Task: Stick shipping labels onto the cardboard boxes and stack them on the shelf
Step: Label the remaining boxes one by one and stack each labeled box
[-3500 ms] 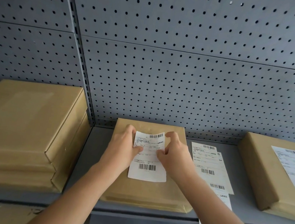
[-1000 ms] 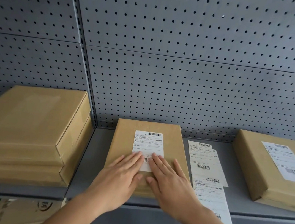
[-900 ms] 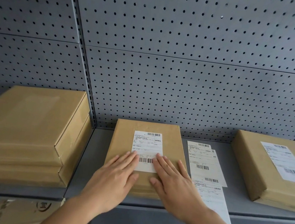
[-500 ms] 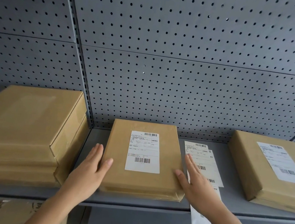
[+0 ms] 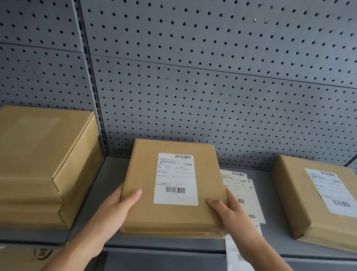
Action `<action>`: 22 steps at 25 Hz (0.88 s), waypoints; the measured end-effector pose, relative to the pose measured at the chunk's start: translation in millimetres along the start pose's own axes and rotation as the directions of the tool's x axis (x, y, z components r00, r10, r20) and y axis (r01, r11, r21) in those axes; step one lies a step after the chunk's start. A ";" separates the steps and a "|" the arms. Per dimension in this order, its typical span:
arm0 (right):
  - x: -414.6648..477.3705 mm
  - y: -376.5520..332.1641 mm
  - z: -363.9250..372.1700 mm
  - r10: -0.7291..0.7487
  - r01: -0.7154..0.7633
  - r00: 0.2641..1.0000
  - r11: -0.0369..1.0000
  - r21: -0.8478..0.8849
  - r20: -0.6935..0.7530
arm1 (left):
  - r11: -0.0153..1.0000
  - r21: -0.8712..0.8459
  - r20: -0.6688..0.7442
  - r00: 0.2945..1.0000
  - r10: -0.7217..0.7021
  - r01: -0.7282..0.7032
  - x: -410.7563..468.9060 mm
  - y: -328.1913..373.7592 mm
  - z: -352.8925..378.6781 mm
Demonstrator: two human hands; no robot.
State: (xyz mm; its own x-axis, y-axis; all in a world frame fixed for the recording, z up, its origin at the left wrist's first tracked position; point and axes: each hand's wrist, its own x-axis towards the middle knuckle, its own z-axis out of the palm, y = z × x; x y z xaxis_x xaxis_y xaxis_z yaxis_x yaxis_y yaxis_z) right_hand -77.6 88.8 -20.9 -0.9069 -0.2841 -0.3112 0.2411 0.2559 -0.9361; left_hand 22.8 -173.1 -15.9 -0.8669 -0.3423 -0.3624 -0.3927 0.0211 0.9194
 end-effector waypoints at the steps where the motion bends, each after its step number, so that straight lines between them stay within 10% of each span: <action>1: -3.6 -6.8 -7.6 -0.023 0.023 1.000 1.000 0.000 -0.010 | 1.000 -0.003 0.004 1.000 0.028 -0.028 -2.9 7.5 3.8; 22: -69.3 -47.3 -321.0 -0.165 0.155 0.793 0.986 -0.067 -0.587 | 0.910 0.137 0.499 0.821 0.277 -0.391 1.5 137.2 286.1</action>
State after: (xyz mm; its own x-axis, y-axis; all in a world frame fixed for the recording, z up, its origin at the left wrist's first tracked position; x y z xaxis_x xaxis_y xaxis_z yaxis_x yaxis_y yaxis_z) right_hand -137.1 393.0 97.4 -0.9614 0.2753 0.0035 0.0739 0.2703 -0.9599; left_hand -120.2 98.0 65.9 -0.9738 0.1939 -0.1192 -0.0610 0.2819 0.9575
